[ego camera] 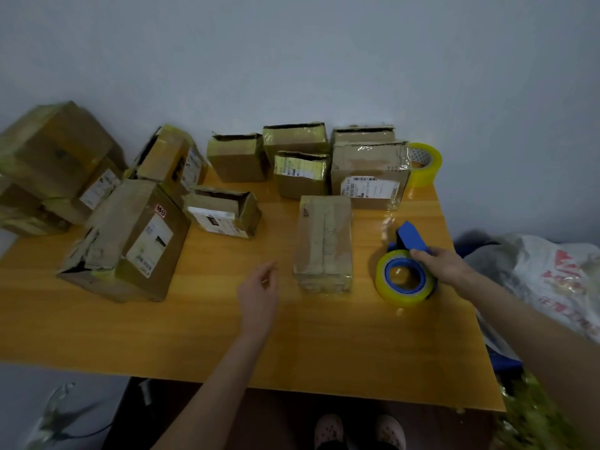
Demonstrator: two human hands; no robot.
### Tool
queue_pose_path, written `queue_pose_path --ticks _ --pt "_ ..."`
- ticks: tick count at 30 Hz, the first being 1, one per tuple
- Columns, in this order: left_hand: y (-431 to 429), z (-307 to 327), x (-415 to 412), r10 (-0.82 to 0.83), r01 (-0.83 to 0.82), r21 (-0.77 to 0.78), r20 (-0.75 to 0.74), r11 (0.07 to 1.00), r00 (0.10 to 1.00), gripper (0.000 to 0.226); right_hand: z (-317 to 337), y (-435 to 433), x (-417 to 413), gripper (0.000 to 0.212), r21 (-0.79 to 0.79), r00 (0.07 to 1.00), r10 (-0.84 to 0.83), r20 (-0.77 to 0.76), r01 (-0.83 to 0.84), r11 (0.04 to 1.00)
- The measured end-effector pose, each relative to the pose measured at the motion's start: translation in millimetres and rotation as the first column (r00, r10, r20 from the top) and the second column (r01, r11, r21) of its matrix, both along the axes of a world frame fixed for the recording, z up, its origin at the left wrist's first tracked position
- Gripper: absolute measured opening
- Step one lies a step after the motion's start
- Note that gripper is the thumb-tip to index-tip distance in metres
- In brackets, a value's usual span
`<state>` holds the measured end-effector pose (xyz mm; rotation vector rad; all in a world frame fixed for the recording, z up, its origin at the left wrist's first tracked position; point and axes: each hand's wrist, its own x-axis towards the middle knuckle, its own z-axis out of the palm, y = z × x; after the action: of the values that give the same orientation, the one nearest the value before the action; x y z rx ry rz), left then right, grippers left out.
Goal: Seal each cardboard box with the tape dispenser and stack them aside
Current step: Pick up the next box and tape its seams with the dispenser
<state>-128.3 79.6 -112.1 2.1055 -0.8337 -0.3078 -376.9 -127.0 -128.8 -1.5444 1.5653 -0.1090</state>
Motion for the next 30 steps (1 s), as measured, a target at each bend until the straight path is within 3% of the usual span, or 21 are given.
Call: queue_pose_path --ticks 2,4,9,18,23,26,30 --pt "-4 0 5 0.021 -0.016 0.075 -0.065 0.997 0.998 0.028 13 7 3 0.047 -0.263 0.977 0.121 -0.176 -0.165 0.951" --pt "-11 -2 3 -0.016 0.025 0.141 -0.071 0.99 0.997 0.032 24 27 20 0.046 -0.394 0.979 0.163 -0.122 -0.198 0.898" --pt "-27 -5 -9 -0.094 0.115 0.204 -0.11 0.972 0.99 0.037 19 83 78 0.052 -0.294 0.91 0.413 -0.046 -0.407 0.865" --pt "-27 -17 -2 -0.122 0.144 0.026 -0.403 0.989 0.907 0.038 3 88 80 0.044 -0.313 0.922 0.384 0.051 -0.35 0.883" --pt "-29 -21 9 -0.215 0.237 0.147 -0.151 0.96 0.965 0.032 -5 92 85 0.053 -0.403 0.947 0.313 -0.066 -0.312 0.86" --pt "-33 -24 12 -0.305 0.245 0.36 0.119 0.9 0.945 0.044 -10 91 87 0.058 -0.444 0.948 0.288 -0.135 -0.317 0.838" --pt "-35 -27 5 -0.291 0.18 0.494 0.156 0.851 0.944 0.056 -8 84 88 0.07 -0.379 0.918 0.294 -0.267 -0.381 0.843"
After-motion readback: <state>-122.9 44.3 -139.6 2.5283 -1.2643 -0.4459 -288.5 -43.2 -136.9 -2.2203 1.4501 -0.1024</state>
